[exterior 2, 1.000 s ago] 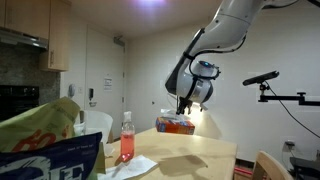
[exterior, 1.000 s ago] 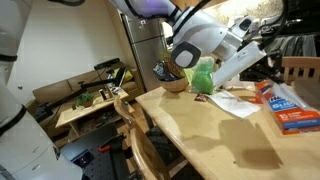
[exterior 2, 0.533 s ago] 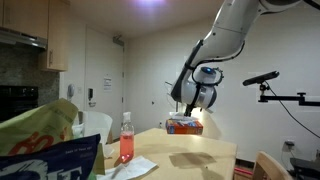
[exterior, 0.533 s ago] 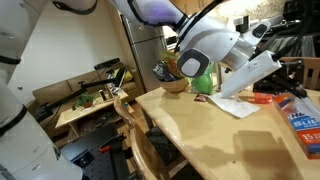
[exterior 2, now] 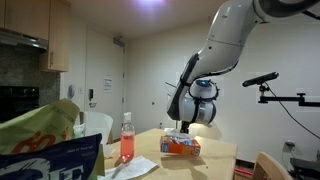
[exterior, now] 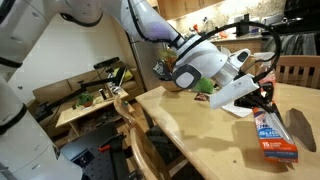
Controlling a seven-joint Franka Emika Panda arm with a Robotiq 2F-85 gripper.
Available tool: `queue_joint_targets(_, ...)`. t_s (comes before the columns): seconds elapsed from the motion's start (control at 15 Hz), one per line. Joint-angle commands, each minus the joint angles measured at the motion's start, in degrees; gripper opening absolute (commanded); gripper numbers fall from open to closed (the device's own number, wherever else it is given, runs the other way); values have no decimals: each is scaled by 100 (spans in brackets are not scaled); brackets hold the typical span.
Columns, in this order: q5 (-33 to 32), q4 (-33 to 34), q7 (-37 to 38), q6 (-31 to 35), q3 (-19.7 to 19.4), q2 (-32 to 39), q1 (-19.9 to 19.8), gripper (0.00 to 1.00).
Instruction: Take a ziplock bag out of the box and put it on the table
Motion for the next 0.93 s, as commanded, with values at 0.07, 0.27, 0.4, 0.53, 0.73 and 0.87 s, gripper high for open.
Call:
queue_joint_targets(0.07,-340,-339,182,741,-298,-692,651,0)
queue_joint_targets(0.27,-797,-364,808,529,-1442,-789,1804,0)
queue_joint_targets(0.4,-849,-276,1136,498,-1813,-646,2128,0)
queue_joint_targets(0.53,-770,-182,1082,457,-1309,-413,1618,0)
queue_joint_targets(0.73,-616,72,1054,-525,-1073,415,1212,0)
queue_joint_targets(0.87,-736,334,1156,-1213,-1055,1038,970,0)
